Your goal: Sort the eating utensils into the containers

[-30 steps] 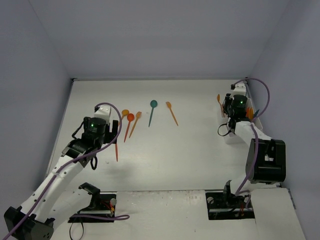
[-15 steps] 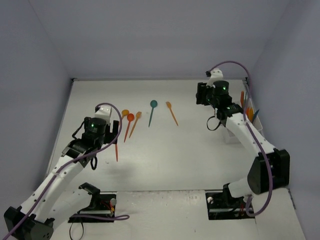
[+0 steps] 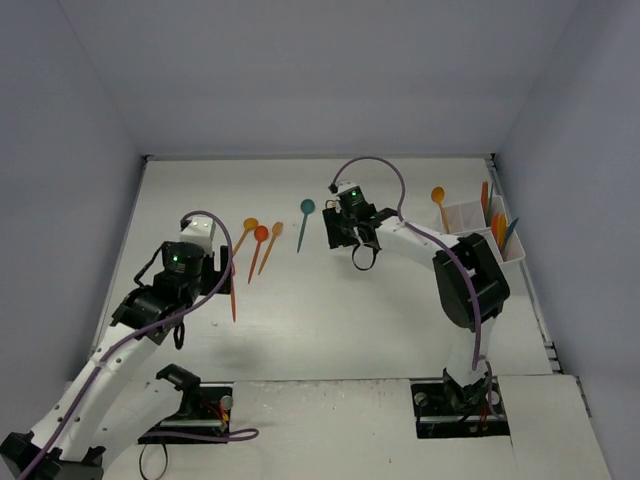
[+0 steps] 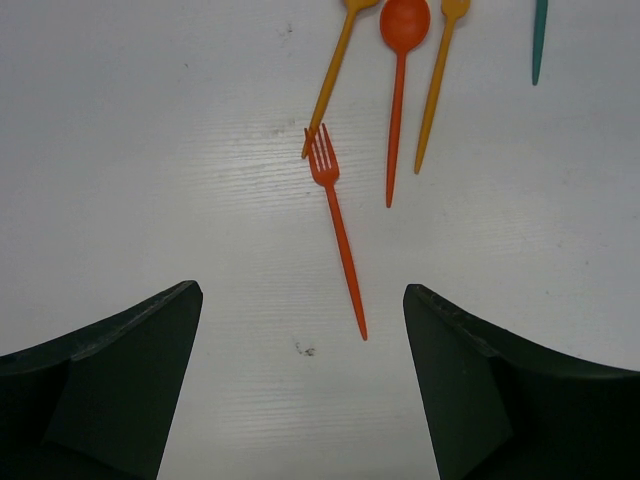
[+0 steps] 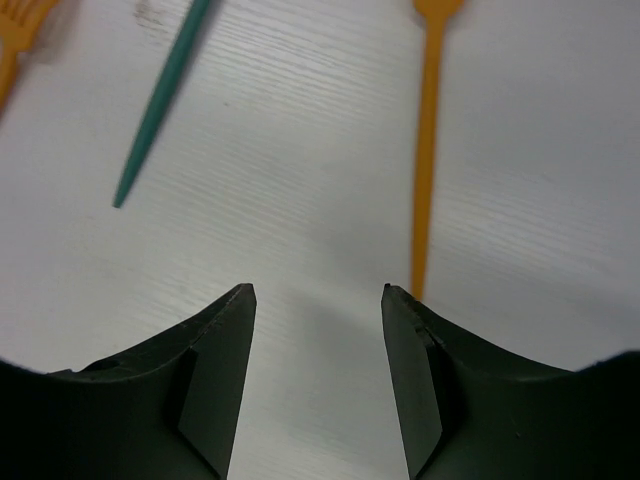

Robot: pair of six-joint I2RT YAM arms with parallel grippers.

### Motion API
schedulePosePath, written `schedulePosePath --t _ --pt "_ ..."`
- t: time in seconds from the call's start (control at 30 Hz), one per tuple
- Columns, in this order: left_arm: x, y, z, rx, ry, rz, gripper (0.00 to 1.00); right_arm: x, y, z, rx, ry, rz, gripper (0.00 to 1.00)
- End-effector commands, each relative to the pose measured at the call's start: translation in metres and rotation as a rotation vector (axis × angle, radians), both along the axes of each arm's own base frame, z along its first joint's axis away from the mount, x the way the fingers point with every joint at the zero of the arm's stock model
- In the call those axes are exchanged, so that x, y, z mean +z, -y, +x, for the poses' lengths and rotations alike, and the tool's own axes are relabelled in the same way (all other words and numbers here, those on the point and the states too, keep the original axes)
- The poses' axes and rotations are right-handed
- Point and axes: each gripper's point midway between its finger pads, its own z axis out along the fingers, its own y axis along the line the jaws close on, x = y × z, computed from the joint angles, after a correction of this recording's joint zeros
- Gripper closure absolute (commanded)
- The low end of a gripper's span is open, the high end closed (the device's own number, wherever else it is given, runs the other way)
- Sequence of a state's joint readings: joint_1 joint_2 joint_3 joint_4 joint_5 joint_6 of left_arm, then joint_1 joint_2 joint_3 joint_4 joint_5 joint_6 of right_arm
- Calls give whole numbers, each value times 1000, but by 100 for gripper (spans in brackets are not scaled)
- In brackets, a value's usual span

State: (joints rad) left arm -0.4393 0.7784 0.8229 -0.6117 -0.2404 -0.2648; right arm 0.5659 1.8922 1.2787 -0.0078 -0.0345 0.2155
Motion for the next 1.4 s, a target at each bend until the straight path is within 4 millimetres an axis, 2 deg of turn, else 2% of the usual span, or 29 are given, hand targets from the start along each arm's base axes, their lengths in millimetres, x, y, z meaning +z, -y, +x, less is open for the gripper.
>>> schedulePosePath --t 0.0,0.17,0.23,0.33,0.4,0.57,0.7,0.8,0.9,1.07,1.17,1.37 --pt "9 18 9 -20 -16 -74 20 36 -20 29 -121 96 92 52" --pt "1 40 36 -57 -73 -80 25 62 -7 24 -159 154 96 53" --pt "-10 52 48 -77 -120 -82 31 84 2 17 -167 194 109 52" --pt "-13 66 69 -92 -143 -91 37 100 19 -1 -182 225 117 52" --pt "-30 73 81 -100 -200 -69 39 131 30 -14 -188 285 153 51" --pt "-55 82 112 -118 -275 -25 44 180 66 -50 -226 418 205 49" --pt "-76 87 132 -146 -328 4 52 205 91 -75 -244 503 234 44" --pt "-87 87 148 -149 -354 15 59 214 110 -94 -284 541 276 41" --pt "-94 82 161 -140 -368 17 62 219 127 -111 -349 571 344 27" --pt "-107 80 171 -150 -399 6 64 239 145 -136 -376 649 435 24" --pt "-117 81 175 -157 -420 11 64 238 156 -146 -380 658 399 19" --pt "-135 80 180 -155 -462 30 64 237 163 -149 -377 656 341 15"
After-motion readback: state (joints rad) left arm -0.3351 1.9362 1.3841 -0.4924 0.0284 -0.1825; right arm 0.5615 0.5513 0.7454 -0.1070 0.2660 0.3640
